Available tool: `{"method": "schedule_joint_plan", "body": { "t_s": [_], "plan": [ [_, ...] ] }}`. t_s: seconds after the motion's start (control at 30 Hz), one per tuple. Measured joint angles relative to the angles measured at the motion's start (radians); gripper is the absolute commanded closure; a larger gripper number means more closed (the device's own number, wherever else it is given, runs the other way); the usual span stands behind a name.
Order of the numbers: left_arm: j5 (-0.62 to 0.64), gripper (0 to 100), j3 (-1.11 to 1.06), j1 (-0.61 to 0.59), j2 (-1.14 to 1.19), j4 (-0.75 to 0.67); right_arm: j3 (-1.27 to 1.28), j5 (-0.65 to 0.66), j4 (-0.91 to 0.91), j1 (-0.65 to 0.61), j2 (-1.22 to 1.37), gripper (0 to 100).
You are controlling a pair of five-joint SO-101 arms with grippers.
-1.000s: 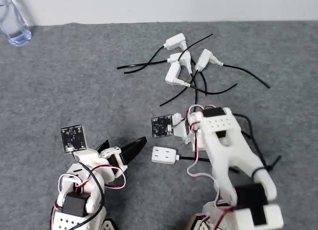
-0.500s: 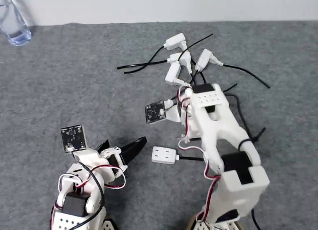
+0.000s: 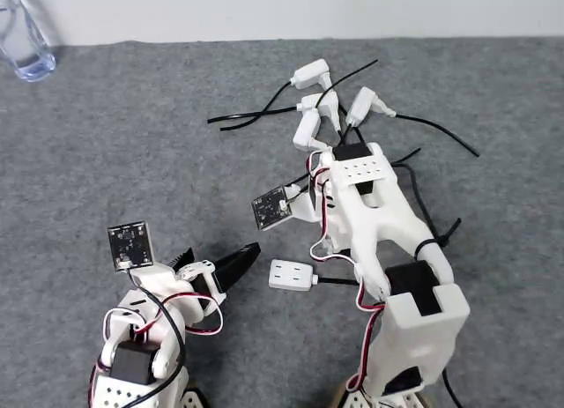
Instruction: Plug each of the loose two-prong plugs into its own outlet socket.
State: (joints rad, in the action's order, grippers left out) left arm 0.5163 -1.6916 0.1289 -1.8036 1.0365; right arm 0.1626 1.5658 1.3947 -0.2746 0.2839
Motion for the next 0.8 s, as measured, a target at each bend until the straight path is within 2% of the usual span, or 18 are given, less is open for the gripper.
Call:
{"method": "schedule_joint_plan", "body": {
  "t_s": [0.47, 0.63, 0.8],
  "plan": [
    [0.000, 57, 0.000, 0.000, 0.000, 0.000, -0.063, 0.009, -0.020, -0.025, 0.127, 81.6],
    [0.000, 57, 0.000, 0.000, 0.000, 0.000, -0.130, 0.011, 0.055, -0.023, 0.170, 81.6],
    [0.000, 57, 0.000, 0.000, 0.000, 0.000, -0.163, 0.123, 0.161, -0.012, 0.180, 81.6]
  ]
}}
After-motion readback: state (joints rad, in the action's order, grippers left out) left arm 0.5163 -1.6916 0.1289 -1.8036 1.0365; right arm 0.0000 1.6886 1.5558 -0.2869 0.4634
